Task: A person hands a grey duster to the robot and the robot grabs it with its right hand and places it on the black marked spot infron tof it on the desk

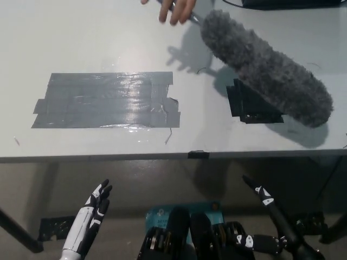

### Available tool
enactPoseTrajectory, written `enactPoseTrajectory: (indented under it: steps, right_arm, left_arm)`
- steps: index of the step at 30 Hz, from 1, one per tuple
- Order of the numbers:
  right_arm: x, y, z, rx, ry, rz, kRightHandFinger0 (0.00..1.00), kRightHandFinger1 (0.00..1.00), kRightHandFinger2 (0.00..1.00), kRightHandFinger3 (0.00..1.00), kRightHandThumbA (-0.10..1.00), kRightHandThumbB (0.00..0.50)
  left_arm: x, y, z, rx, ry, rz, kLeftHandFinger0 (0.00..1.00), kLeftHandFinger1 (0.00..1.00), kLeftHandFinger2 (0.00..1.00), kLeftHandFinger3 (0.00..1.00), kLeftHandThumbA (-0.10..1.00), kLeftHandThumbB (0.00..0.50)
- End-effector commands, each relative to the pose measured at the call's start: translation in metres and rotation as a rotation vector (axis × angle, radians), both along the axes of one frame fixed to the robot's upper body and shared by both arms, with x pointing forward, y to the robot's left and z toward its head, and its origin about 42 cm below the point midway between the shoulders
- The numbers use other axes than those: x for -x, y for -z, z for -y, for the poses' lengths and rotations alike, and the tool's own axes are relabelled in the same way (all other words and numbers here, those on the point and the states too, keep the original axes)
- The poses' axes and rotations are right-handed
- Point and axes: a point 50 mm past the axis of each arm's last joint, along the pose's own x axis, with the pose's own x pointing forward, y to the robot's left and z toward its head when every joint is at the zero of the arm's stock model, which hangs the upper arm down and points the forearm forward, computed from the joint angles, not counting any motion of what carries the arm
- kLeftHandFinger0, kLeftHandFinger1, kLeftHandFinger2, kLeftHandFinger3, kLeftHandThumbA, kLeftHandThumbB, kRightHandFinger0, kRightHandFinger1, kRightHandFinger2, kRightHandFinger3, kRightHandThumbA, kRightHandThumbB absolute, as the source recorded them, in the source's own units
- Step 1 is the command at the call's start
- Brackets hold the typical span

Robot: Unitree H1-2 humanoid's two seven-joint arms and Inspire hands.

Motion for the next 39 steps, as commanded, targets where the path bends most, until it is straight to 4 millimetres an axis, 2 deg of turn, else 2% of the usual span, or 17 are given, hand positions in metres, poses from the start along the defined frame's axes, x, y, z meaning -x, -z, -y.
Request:
enactPoseTrajectory:
  steps: [1,3,6,7,8,9,10,11,12,13,14,16,18,22,26,35,39]
  right_arm:
    - [-0.003,-0.033,-0.003,0.012,0.055,0.249,1.0,1.0,1.0,1.0,1.0,0.289]
    - [-0.001,-0.053,-0.003,0.048,0.105,0.375,1.0,1.0,1.0,1.0,1.0,0.298]
    - [0.005,-0.111,-0.005,0.158,0.219,0.586,1.0,1.0,1.0,1.0,1.0,0.331]
    - [0.006,-0.125,-0.006,0.17,0.241,0.628,1.0,1.0,1.0,1.0,1.0,0.336]
    - [0.007,-0.13,-0.006,0.175,0.251,0.644,1.0,1.0,1.0,1.0,1.0,0.336]
    - [0.007,-0.147,-0.008,0.172,0.268,0.683,1.0,1.0,1.0,1.0,0.99,0.335]
    - [0.004,-0.173,-0.01,0.203,0.303,0.752,1.0,1.0,1.0,1.0,1.0,0.35]
    - [-0.002,-0.19,-0.011,0.217,0.319,0.787,1.0,1.0,1.0,1.0,1.0,0.351]
    - [-0.003,-0.194,-0.011,0.222,0.325,0.796,1.0,1.0,1.0,1.0,1.0,0.351]
    - [-0.014,-0.205,-0.012,0.236,0.343,0.811,1.0,1.0,1.0,1.0,1.0,0.353]
    - [-0.019,-0.209,-0.012,0.24,0.352,0.815,1.0,1.0,1.0,1.0,1.0,0.353]
    - [-0.045,-0.218,-0.015,0.291,0.374,0.794,1.0,1.0,1.0,1.0,1.0,0.326]
    - [-0.06,-0.222,-0.016,0.329,0.383,0.79,1.0,1.0,1.0,1.0,1.0,0.313]
    - [-0.094,-0.231,-0.021,0.353,0.389,0.745,1.0,1.0,1.0,1.0,1.0,0.336]
    - [-0.136,-0.237,-0.037,0.394,0.374,0.681,1.0,1.0,1.0,1.0,1.0,0.352]
    - [-0.187,-0.241,-0.066,0.427,0.326,0.529,1.0,1.0,1.0,1.0,1.0,0.404]
    - [-0.198,-0.241,-0.074,0.418,0.311,0.496,1.0,1.0,1.0,1.0,1.0,0.412]
  left_arm:
    - [0.003,-0.006,0.001,-0.001,0.006,0.053,1.0,1.0,1.0,1.0,1.0,0.194]
    - [0.002,-0.006,0.001,-0.003,0.008,0.056,1.0,1.0,1.0,1.0,1.0,0.19]
    - [0.002,-0.006,0.0,-0.003,0.004,0.056,1.0,1.0,1.0,1.0,1.0,0.194]
    - [0.002,-0.006,0.0,-0.007,0.003,0.058,1.0,1.0,1.0,1.0,1.0,0.198]
    - [0.002,-0.006,0.0,-0.008,0.004,0.059,1.0,1.0,1.0,1.0,1.0,0.198]
    - [0.002,-0.006,0.0,-0.007,0.003,0.063,1.0,1.0,1.0,1.0,1.0,0.196]
    - [0.002,-0.006,0.001,-0.007,-0.001,0.06,1.0,1.0,1.0,1.0,1.0,0.198]
    - [0.003,-0.006,0.001,-0.006,-0.002,0.057,1.0,1.0,1.0,1.0,1.0,0.199]
    - [0.004,-0.005,0.001,-0.005,-0.001,0.055,1.0,1.0,1.0,1.0,1.0,0.199]
    - [0.004,-0.005,0.002,-0.005,0.002,0.051,1.0,1.0,1.0,1.0,1.0,0.199]
    - [0.004,-0.005,0.003,-0.005,0.004,0.049,1.0,1.0,1.0,1.0,1.0,0.198]
    - [0.005,-0.006,0.003,0.0,0.0,0.047,1.0,1.0,1.0,1.0,1.0,0.191]
    - [0.004,-0.007,0.003,-0.004,0.001,0.051,1.0,1.0,1.0,1.0,1.0,0.192]
    - [0.001,-0.008,0.004,-0.001,0.006,0.06,1.0,1.0,1.0,1.0,1.0,0.206]
    - [0.0,-0.008,0.002,-0.001,0.005,0.063,1.0,1.0,1.0,1.0,1.0,0.201]
    - [-0.001,-0.013,0.002,-0.006,0.016,0.064,1.0,1.0,1.0,1.0,1.0,0.2]
    - [-0.003,-0.015,0.003,-0.009,0.02,0.076,1.0,1.0,1.0,1.0,1.0,0.2]
